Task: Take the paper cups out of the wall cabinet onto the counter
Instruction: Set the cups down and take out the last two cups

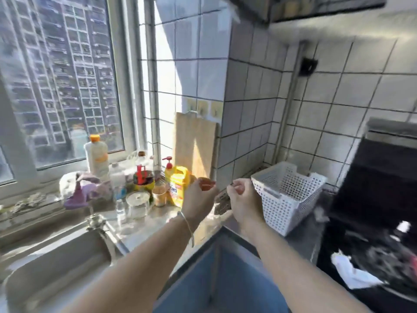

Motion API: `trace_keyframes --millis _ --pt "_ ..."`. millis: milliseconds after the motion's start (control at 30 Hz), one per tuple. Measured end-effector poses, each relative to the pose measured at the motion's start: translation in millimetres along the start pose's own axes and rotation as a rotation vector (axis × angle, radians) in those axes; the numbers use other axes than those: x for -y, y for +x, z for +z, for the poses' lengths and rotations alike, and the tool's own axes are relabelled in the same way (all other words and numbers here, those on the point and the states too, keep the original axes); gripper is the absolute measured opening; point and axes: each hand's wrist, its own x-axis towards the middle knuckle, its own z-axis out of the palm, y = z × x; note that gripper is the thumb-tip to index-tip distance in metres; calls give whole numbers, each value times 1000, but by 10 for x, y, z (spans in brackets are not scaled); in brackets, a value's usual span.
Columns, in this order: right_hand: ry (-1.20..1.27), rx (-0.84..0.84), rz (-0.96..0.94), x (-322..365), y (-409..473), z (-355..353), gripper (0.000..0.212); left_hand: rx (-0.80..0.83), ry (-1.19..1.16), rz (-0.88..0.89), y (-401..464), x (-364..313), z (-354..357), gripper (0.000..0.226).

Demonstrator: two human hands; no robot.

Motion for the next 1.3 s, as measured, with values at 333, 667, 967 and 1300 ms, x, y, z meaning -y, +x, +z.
trace_keyframes --millis 333,667,967,1300 --pt "-109 -401 -124 563 1750 -968 27 178 22 319 1575 -1283 1074 25" --pt "-177 -608 -283 1248 3171 -1918 30 277 -125 529 2782 -2661 1853 21" --pt "-289 -689 -572 2032 4243 -2604 27 151 -160 743 3490 -3871 2276 25" --pt "-459 -723 -729 2783 5227 -3047 27 -65 83 919 4531 -4888 2486 35"
